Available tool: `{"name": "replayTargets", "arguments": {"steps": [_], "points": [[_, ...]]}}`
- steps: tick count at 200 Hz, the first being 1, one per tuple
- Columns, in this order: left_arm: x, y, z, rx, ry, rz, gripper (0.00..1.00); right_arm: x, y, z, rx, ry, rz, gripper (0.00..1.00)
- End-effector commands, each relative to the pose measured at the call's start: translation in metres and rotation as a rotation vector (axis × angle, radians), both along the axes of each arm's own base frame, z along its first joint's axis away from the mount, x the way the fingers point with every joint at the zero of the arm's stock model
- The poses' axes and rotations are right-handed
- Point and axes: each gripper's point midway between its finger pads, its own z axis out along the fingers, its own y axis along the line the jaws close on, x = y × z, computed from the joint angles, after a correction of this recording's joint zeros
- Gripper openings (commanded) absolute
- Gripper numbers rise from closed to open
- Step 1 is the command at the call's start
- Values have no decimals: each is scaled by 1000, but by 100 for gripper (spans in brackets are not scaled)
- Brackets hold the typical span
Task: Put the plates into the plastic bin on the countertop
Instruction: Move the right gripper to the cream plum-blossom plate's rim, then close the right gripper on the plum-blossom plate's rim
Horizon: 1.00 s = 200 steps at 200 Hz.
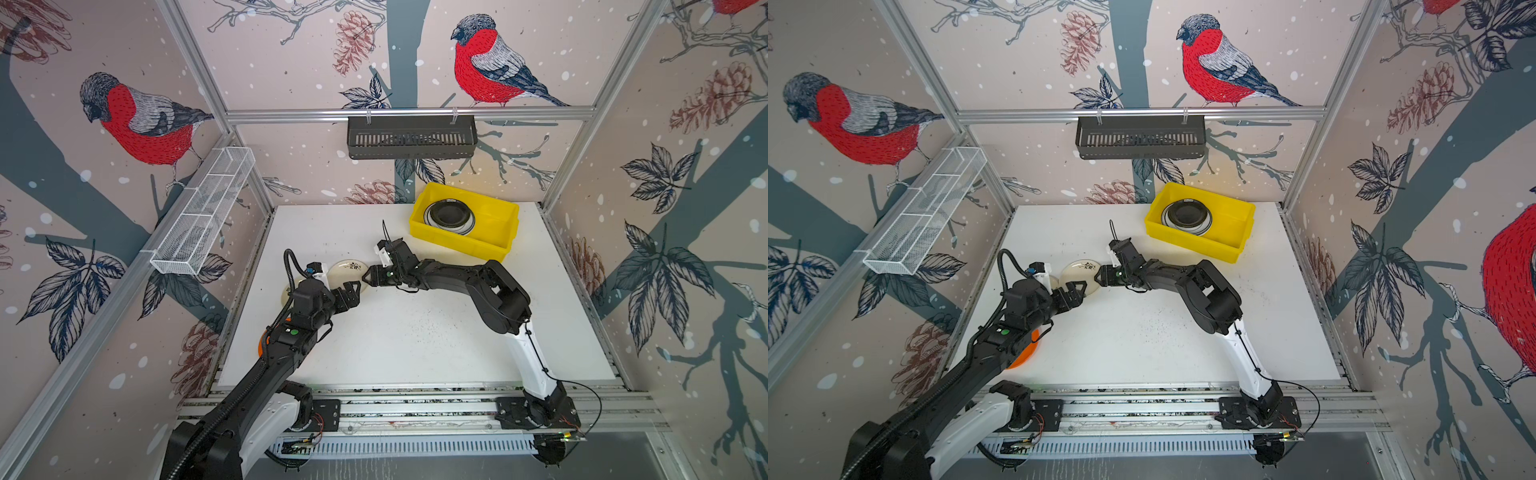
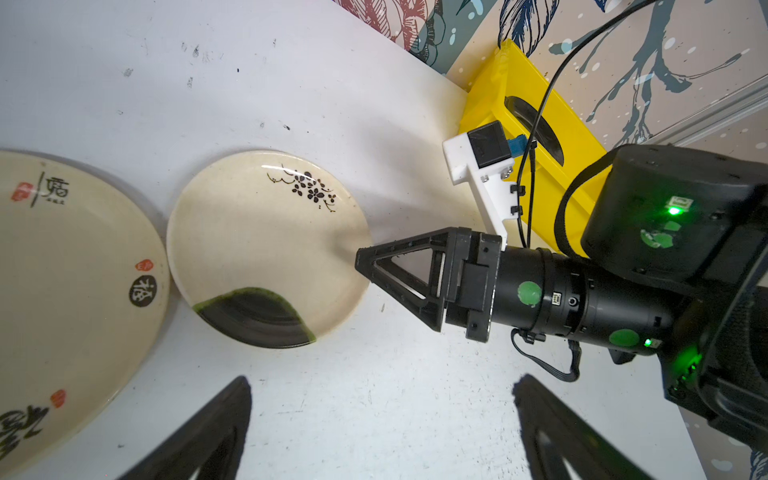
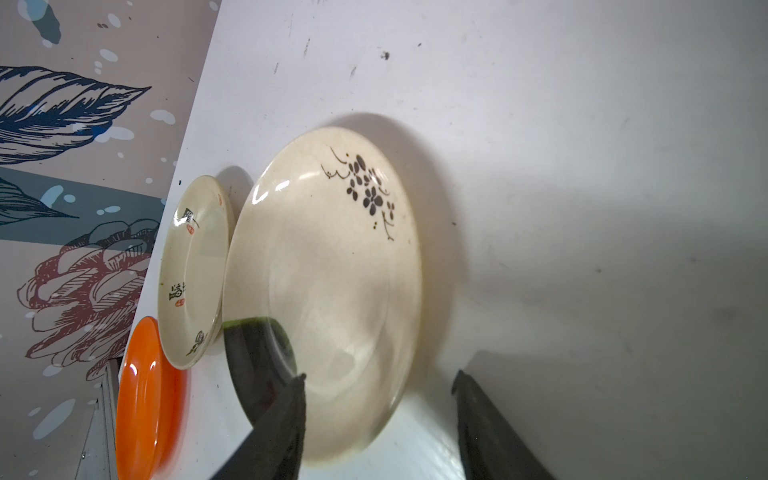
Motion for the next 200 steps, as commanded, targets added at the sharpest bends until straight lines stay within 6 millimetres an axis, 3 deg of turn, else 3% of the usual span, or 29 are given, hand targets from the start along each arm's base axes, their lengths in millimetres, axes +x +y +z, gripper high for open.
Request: {"name": "replayTargets", "arguments": {"steps": [1, 58, 105, 200], "points": [[1, 2, -1, 16, -6, 1, 98, -10, -2, -14, -46, 55, 9, 50], [3, 0, -2, 17, -6, -8, 98, -10, 0, -21, -66, 67, 4, 45], [3, 0, -1, 21, -7, -8, 98, -9, 4, -25, -82, 72, 7, 33], [2, 1, -4, 39, -2, -17, 98, 7, -14, -35, -120, 93, -75, 18]]}}
